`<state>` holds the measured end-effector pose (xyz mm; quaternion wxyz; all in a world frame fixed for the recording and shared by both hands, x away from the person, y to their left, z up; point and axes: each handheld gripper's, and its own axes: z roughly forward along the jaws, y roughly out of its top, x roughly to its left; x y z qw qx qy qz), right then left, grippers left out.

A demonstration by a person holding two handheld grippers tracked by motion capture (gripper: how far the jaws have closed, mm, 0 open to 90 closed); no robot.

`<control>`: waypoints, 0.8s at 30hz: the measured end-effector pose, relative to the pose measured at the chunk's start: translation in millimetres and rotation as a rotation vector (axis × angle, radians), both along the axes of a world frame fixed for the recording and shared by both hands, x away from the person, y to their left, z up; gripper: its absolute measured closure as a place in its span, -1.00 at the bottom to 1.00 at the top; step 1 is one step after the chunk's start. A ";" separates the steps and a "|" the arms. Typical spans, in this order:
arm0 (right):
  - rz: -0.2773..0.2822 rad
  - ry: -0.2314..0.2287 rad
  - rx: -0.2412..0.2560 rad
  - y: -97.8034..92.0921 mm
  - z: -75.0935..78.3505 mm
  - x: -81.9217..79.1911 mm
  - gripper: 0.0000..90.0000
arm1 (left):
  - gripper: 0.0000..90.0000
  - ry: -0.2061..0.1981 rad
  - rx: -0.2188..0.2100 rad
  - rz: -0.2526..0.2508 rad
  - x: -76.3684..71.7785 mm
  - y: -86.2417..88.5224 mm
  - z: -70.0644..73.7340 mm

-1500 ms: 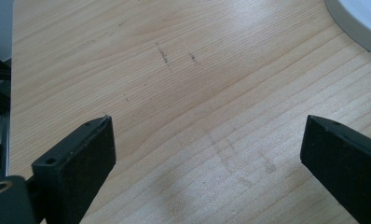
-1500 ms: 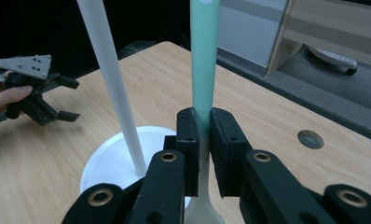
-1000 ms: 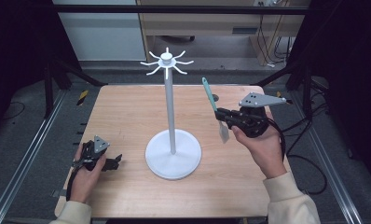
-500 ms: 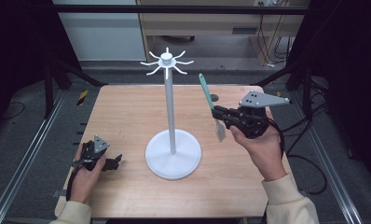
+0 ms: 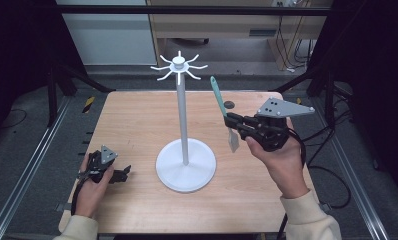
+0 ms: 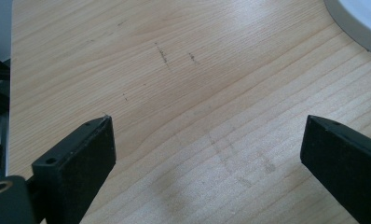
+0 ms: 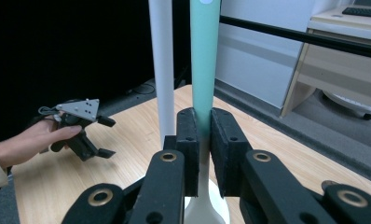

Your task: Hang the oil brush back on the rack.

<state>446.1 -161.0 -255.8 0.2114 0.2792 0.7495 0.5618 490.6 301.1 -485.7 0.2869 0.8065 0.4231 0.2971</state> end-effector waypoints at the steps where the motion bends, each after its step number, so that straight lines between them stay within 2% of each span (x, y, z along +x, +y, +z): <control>1: 0.004 -0.002 0.000 0.9 1.2 -2.2 0.82 | -0.94 0.000 0.000 0.000 0.0 -0.1 0.0; 13: 0.023 -0.031 0.002 5.2 10.1 -11.9 0.82 | -0.94 0.003 0.002 -0.004 0.2 -0.9 -0.5; 24: 0.036 -0.048 -0.006 12.7 17.0 -12.7 0.82 | -0.94 0.004 0.001 -0.005 0.2 -1.0 -0.6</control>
